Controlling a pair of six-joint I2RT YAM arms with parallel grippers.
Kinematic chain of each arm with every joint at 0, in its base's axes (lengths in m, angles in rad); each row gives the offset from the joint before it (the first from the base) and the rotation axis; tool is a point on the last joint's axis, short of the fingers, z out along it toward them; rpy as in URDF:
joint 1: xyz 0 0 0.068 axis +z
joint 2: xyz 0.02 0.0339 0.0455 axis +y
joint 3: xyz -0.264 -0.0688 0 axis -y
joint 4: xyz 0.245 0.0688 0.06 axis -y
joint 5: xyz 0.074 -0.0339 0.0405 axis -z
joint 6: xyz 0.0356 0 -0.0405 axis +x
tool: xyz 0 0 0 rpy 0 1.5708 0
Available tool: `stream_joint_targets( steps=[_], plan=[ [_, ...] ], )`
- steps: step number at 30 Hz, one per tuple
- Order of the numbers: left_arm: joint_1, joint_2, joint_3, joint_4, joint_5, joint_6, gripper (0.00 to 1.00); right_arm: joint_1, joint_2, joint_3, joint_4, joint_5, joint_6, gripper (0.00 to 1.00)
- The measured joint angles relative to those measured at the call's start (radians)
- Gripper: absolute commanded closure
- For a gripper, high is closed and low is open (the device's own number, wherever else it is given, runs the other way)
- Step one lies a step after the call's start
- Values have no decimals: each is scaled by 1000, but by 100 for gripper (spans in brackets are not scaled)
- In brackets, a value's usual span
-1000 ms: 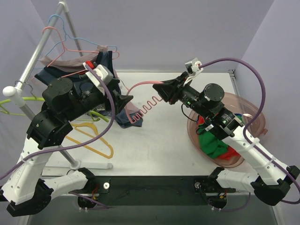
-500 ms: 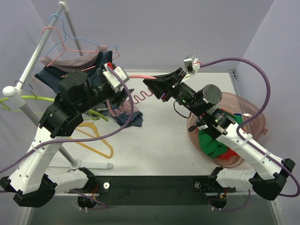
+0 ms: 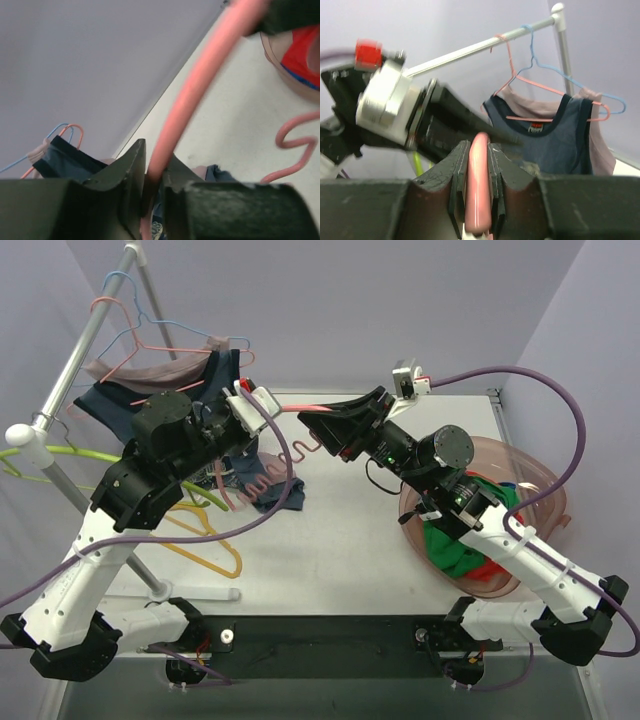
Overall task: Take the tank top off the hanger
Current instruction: Place the hanger at the clothesline.
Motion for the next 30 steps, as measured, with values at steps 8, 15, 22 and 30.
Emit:
stream_joint_targets(
  steps=[8, 15, 22, 30],
  plan=[
    [-24, -26, -76, -26, -28, 138, 100, -2, -13, -81, 40, 31, 27, 100],
    [-26, -37, -105, -48, -109, 251, 100, -2, -14, -163, 76, 23, 56, 100],
    [-39, -55, -158, 27, -182, 396, 100, -2, -17, -170, 13, -5, 40, 99],
    [-43, -58, -241, 162, -231, 643, 100, -3, -21, -177, -107, -31, -3, 86]
  ],
)
